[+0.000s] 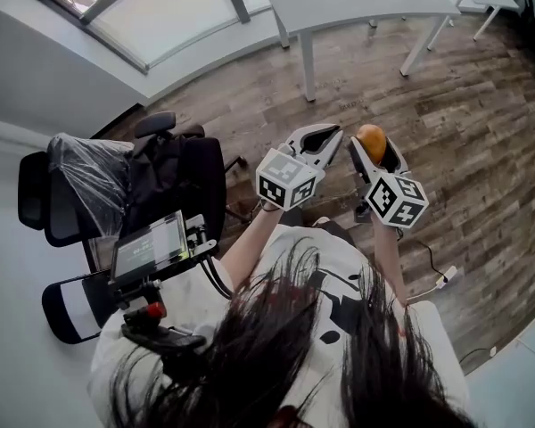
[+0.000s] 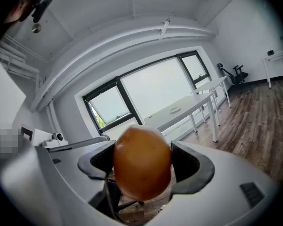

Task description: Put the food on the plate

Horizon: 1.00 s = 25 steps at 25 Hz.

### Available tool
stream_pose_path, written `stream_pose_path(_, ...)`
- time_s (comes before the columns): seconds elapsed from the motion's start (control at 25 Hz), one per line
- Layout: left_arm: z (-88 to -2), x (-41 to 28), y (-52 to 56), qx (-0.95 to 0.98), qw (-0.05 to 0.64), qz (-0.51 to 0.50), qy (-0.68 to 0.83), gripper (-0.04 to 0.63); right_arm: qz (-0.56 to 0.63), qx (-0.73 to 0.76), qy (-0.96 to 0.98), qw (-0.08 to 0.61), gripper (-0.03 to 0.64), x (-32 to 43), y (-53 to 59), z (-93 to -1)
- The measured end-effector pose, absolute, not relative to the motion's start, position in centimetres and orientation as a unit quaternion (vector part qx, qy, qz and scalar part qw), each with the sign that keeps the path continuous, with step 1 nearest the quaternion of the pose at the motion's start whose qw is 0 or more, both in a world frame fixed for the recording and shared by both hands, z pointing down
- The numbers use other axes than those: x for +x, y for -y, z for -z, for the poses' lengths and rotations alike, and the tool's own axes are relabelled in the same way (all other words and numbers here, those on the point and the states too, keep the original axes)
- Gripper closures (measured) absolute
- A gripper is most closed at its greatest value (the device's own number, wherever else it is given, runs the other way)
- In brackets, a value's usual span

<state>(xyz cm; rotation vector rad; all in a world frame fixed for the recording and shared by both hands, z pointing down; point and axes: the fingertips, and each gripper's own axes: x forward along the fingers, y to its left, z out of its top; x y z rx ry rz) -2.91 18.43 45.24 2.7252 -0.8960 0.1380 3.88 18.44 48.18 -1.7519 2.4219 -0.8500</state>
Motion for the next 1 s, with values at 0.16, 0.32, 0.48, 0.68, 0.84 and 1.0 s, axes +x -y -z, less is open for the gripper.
stream_pose_path(0.16, -45.5, -2.9, -17.5, 0.94, 0.138, -0.051, 0.308, 0.589, 0.278, -0.565, -0.777, 0.015, 0.247, 3.9, -17.6, -48.4)
stream_pose_path(0.32, -45.5, -3.8, -15.7, 0.938, 0.141, -0.053, 0.314, 0.589, 0.282, -0.564, -0.776, 0.014, 0.247, 3.2, -16.0, -48.5)
stream_pose_path(0.48, -45.6, -4.3, -13.4, 0.937, 0.143, -0.055, 0.314, 0.589, 0.285, -0.567, -0.773, 0.013, 0.247, 3.0, -13.6, -48.5)
stream_pose_path(0.68, -44.6, -6.7, -7.1, 0.939, 0.145, -0.054, 0.308, 0.589, 0.287, -0.574, -0.767, 0.009, 0.247, 0.7, -7.5, -47.7)
stream_pose_path(0.84, -43.7, -9.0, -3.0, 0.94, 0.141, -0.049, 0.307, 0.589, 0.285, -0.576, -0.766, 0.013, 0.247, -1.5, -3.6, -47.0)
stream_pose_path(1.0, -43.2, -8.6, -3.1, 0.942, 0.128, -0.047, 0.306, 0.589, 0.28, -0.579, -0.765, 0.026, 0.247, -0.9, -3.5, -46.8)
